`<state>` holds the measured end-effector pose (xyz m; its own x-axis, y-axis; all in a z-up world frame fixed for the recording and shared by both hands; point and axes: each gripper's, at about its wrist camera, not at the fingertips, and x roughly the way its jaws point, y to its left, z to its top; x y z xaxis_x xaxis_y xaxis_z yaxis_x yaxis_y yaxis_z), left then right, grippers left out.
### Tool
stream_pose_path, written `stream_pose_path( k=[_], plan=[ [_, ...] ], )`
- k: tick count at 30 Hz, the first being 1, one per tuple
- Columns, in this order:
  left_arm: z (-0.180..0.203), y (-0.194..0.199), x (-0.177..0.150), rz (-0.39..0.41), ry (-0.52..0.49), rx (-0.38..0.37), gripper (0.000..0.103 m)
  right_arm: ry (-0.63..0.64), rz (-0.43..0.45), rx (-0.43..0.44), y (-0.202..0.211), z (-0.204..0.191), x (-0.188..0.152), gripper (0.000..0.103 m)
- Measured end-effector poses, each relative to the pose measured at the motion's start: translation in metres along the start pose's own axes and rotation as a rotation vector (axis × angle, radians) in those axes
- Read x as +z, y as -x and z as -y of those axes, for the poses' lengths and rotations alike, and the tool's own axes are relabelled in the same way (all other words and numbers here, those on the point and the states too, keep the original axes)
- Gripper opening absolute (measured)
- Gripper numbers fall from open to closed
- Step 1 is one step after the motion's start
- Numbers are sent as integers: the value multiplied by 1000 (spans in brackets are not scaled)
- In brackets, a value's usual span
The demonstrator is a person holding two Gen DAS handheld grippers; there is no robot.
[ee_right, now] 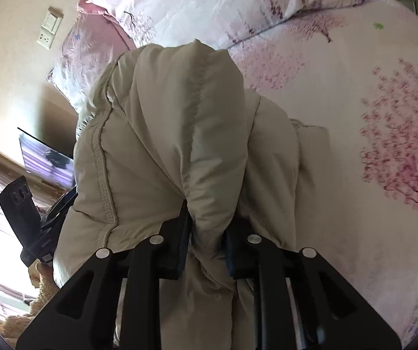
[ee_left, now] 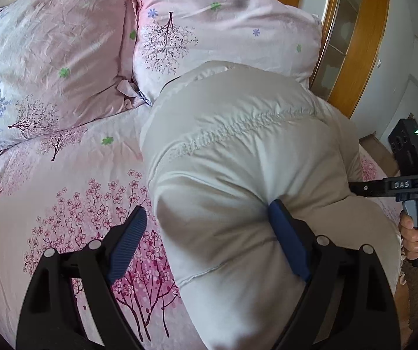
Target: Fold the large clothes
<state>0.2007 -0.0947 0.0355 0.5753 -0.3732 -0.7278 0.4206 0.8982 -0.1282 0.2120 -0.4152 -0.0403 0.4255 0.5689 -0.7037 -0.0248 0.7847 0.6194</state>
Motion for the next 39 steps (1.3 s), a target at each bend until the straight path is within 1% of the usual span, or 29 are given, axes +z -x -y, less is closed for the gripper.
stream_pose_path(
  k=[3, 5, 6, 8, 10, 11, 13, 15, 16, 18, 22, 25, 28, 30, 31, 32, 35, 39],
  plan=[
    [2, -1, -1, -4, -19, 15, 87, 28, 55, -78, 24, -12, -1, 28],
    [3, -1, -1, -4, -24, 21, 87, 76, 150, -163, 46, -26, -1, 29],
    [3, -1, -1, -4, -25, 20, 87, 105, 194, -188, 56, -34, -1, 29],
    [2, -2, -1, -5, -25, 20, 87, 146, 235, -201, 63, -48, -1, 29],
    [3, -1, 0, -4, -32, 25, 87, 191, 248, -213, 61, -62, 3, 26],
    [4, -1, 0, -4, -36, 28, 87, 219, 245, -219, 57, -69, 6, 25],
    [4, -1, 0, -4, -44, 33, 87, 251, 212, -248, 43, -74, 12, 24],
    [4, -2, 0, -4, -46, 31, 87, 254, 125, -319, 19, -68, 19, 23],
    [4, -2, 1, -3, -46, 26, 87, 241, 83, -334, 10, -61, 21, 22],
    [4, -4, 2, -3, -43, 15, 87, 212, 9, -320, -7, -48, 27, 21],
    [8, -7, 4, 3, -38, 0, 87, 203, -51, -315, -21, -34, 32, 21],
    [12, -5, 5, 20, -61, 20, 86, 195, -73, -308, -24, -29, 31, 21],
    [12, 9, 14, 44, -74, 31, 86, 204, -85, -323, -28, -30, 30, 21],
    [11, 15, 21, 75, -92, 67, 86, 202, -88, -325, -29, -28, 29, 21],
    [11, 14, 24, 78, -107, 98, 88, 198, -90, -322, -31, -26, 30, 21],
    [11, 11, 25, 65, -117, 103, 91, 192, -91, -316, -31, -25, 30, 21],
    [14, -1, 24, 31, -152, 105, 91, 179, -86, -310, -28, -26, 30, 21],
    [14, -8, 23, 11, -152, 109, 91, 195, -43, -355, -12, -33, 20, 22]
  ],
)
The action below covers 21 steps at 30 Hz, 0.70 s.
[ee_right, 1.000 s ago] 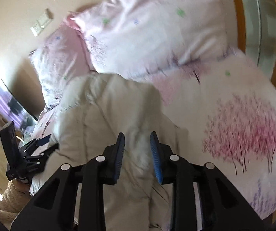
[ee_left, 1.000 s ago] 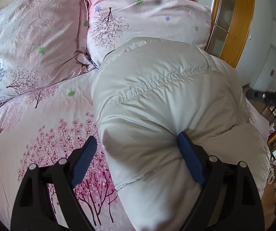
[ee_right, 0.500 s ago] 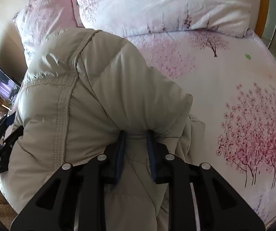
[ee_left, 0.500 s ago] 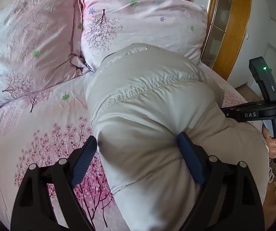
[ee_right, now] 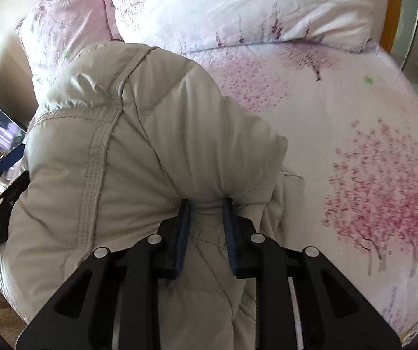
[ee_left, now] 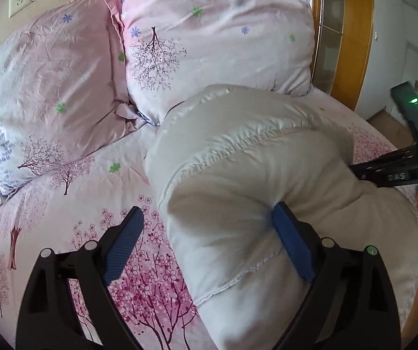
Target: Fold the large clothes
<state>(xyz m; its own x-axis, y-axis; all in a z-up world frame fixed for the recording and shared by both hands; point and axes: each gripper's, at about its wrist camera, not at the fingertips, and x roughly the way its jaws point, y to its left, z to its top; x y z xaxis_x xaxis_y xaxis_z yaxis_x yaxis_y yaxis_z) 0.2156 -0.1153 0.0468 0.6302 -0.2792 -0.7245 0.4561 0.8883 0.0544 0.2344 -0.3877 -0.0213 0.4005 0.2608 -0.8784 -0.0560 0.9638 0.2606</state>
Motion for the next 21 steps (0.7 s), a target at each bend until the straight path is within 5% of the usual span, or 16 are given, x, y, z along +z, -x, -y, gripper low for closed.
stream_pose_path(
  k=[8, 15, 21],
  plan=[
    [-2, -3, -3, -6, 7, 5, 91, -47, 123, 144, 59, 1, -33, 22],
    [-1, 1, -2, 14, 22, -12, 91, -10, 85, 92, 20, -9, -58, 22],
    [-13, 44, -1, 63, 104, -179, 86, -18, 89, 108, 14, -7, -62, 21]
  ],
)
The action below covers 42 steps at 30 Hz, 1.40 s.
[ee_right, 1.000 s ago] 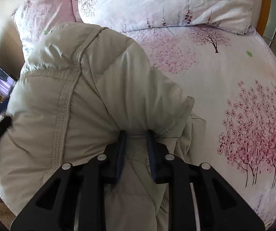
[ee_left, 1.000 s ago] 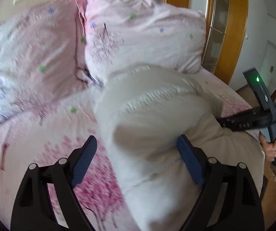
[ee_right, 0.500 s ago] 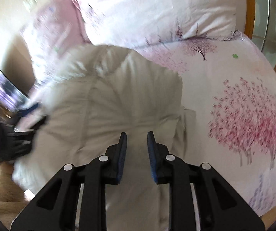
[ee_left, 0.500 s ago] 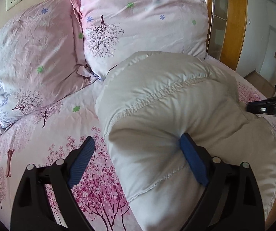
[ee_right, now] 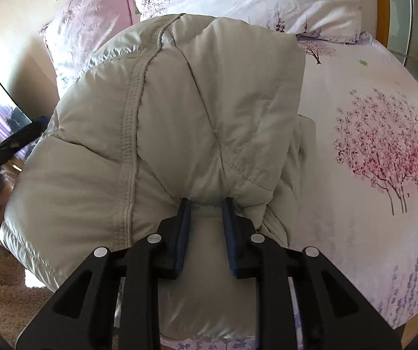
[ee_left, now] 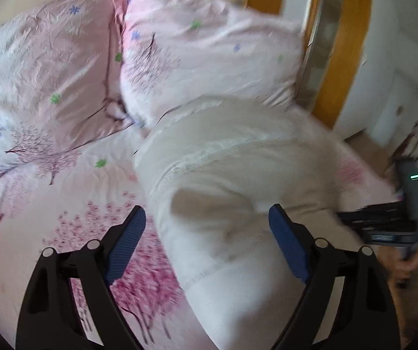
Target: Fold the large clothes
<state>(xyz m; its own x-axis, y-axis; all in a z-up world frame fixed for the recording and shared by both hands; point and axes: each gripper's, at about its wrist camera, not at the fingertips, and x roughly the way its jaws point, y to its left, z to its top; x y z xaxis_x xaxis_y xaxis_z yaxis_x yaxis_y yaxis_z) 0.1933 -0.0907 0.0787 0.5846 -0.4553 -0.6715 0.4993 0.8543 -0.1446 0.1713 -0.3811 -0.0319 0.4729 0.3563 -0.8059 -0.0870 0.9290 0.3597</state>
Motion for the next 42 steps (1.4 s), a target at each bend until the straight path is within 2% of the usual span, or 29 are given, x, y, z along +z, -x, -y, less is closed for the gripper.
stream_pose_path(
  k=[2, 4, 8, 12, 14, 16, 17, 19, 23, 25, 28, 30, 31, 32, 34, 37, 42],
  plan=[
    [10, 19, -4, 40, -39, -35, 87, -17, 6, 26, -1, 5, -1, 21],
    [21, 25, -9, 37, -94, -39, 87, -27, 22, 52, -1, 10, -5, 21],
    [48, -6, -32, -84, -207, 10, 88, -43, 69, 82, 3, 15, -12, 22],
    [56, -19, -42, -101, -234, 81, 90, -46, 87, 49, 27, 7, -4, 23],
    [58, -22, -46, -103, -235, 98, 90, -39, 147, 54, 44, 4, 6, 23],
    [57, -23, -47, -98, -239, 106, 90, -24, 160, 35, 48, 2, 15, 23],
    [57, -23, -47, -97, -242, 112, 90, -16, 143, 17, 44, 1, 18, 23],
    [57, -22, -48, -96, -240, 113, 90, 1, 9, -79, 14, 0, 19, 21],
    [58, -20, -48, -65, -249, 116, 90, -24, -21, -45, -4, 13, 16, 21],
    [52, -12, -43, -43, -216, 76, 90, -55, -16, -5, -4, 22, 11, 21],
    [25, 3, -31, -17, -90, -14, 91, -72, 6, 15, 4, 28, 7, 21],
    [-2, 12, -20, 9, 12, -39, 94, -80, 13, 21, 16, 27, 7, 26],
    [-16, 13, -16, 6, 62, -42, 94, -88, 22, 31, 22, 25, 8, 40],
    [-30, 11, -13, -9, 105, -43, 94, -110, 53, 54, 34, 28, 9, 66],
    [-50, 5, -11, -43, 170, -64, 94, -144, 109, 75, 49, 33, 10, 87],
    [-71, -10, -13, -100, 264, -127, 94, -217, 106, 151, 54, 49, 19, 92],
    [-82, -26, -18, -138, 347, -240, 95, -380, -21, 269, 25, 81, 20, 92]
  ],
)
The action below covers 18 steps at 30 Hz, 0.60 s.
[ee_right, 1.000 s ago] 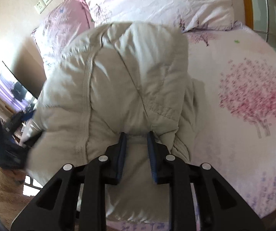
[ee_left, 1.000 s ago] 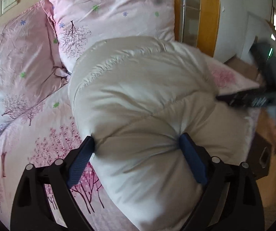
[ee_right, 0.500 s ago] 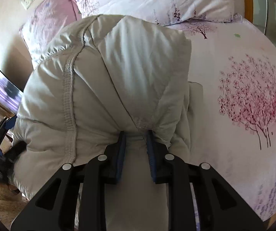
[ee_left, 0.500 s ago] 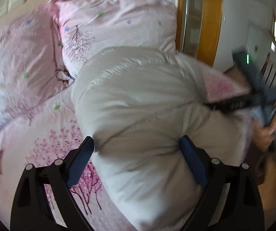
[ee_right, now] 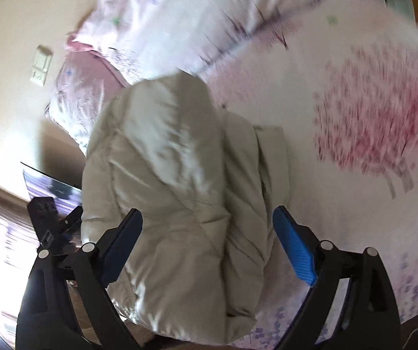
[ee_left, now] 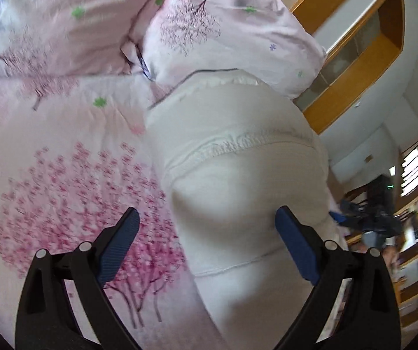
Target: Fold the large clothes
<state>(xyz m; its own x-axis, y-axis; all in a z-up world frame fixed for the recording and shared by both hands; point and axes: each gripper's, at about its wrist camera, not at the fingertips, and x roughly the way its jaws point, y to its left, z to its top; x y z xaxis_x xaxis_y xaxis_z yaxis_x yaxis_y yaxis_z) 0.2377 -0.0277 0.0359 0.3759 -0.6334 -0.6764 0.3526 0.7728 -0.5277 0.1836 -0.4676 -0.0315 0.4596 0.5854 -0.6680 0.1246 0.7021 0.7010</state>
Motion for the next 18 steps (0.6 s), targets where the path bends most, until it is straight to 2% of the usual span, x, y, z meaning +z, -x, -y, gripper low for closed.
stream_pose_path(
  k=[5, 13, 18],
  plan=[
    [5, -12, 2, -27, -5, -30, 96, -70, -86, 85, -18, 16, 2, 93],
    [14, -28, 4, -61, -36, -62, 101, -68, -162, 111, -38, 19, 3, 101],
    [12, -33, 2, -91, -28, -116, 101, -68, -195, 154, -49, 20, 6, 102]
  ],
)
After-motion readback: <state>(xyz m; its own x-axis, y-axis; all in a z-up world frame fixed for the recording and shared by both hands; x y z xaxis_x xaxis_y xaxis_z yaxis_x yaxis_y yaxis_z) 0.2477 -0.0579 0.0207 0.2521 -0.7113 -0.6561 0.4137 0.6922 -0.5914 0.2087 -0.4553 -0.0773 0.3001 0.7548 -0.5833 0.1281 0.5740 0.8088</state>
